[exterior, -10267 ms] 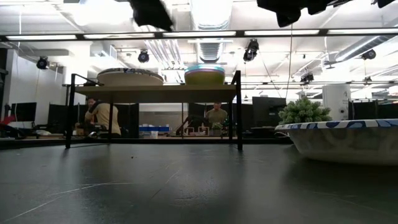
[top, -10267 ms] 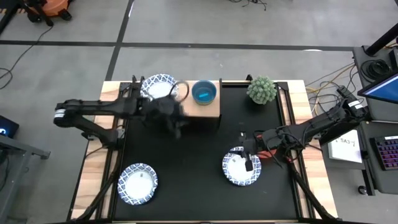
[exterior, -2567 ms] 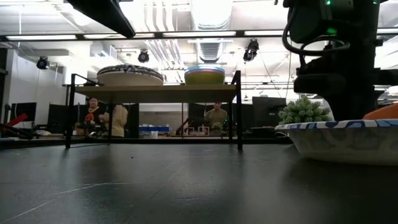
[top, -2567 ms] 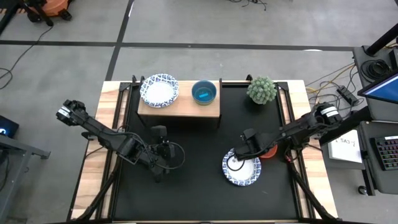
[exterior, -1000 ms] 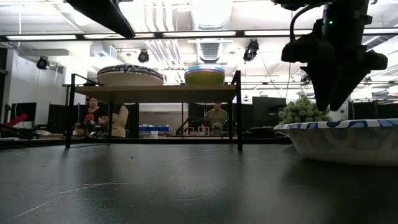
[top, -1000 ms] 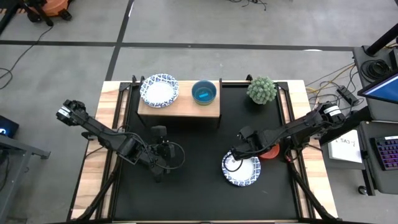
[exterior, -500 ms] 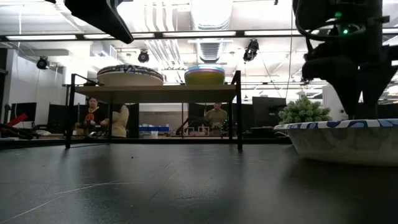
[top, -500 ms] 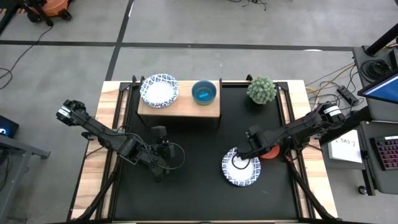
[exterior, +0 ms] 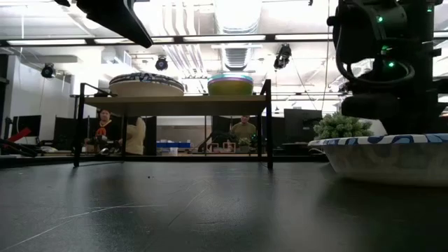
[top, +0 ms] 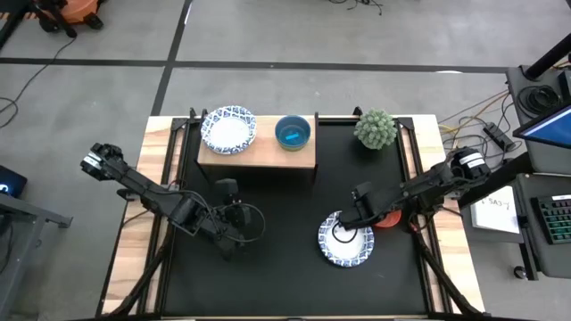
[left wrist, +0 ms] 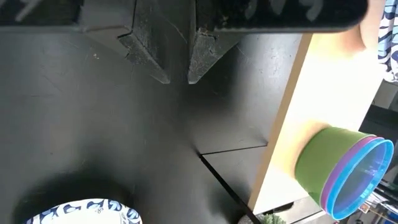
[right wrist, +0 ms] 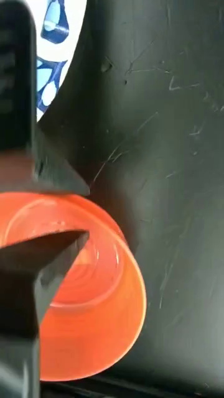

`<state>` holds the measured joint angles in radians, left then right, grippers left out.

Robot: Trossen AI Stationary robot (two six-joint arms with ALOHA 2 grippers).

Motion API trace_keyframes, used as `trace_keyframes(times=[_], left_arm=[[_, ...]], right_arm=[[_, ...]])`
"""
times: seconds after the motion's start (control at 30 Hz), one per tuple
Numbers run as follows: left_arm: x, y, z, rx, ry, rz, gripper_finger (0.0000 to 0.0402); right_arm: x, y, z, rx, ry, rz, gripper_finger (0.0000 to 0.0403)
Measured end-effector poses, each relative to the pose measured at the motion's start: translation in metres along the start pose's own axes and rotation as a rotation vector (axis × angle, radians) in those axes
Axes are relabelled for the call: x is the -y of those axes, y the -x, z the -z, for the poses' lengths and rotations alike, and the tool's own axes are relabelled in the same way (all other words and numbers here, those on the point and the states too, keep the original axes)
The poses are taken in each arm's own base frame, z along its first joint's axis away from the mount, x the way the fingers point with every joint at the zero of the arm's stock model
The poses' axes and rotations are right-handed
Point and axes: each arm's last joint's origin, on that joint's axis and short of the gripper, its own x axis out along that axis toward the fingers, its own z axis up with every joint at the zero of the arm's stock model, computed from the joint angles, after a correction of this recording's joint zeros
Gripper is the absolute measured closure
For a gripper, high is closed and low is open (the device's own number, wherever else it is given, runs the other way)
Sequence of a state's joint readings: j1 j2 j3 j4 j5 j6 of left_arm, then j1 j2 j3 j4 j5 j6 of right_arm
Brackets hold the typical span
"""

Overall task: Place and stack bowls onto a shelf
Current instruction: Stack the orange bowl on top of the blue bowl on the shelf

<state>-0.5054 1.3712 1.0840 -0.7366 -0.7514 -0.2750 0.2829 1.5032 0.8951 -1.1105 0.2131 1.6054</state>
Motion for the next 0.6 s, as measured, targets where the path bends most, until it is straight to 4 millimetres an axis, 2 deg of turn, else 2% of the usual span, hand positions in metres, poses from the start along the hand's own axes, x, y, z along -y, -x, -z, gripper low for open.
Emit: trace_keyframes(times=[0.13,0.27,0.37,0.47,0.6], left_arm=[[0.000,0.000,0.000,0.001,0.004,-0.001,0.0365],[0.000,0.000,0.000,0.002,0.006,0.000,0.0365],[0.000,0.000,0.000,0.000,-0.002,-0.001,0.0365],[-0.001,0.001,0.001,-0.007,-0.013,-0.003,0.0365],[-0.009,0.009,0.005,-0.022,-0.032,-0.006,0.0365]], right_arm=[[0.001,0.005,-0.001,0.004,0.018,-0.005,0.0380],[0.002,0.020,-0.005,0.039,0.037,-0.012,0.0392],[0.004,0.040,-0.010,0.095,0.066,0.009,0.0394],[0.003,0.066,-0.015,0.165,0.111,-0.029,0.0394],[0.003,0.111,-0.026,0.288,0.208,-0.181,0.0394]])
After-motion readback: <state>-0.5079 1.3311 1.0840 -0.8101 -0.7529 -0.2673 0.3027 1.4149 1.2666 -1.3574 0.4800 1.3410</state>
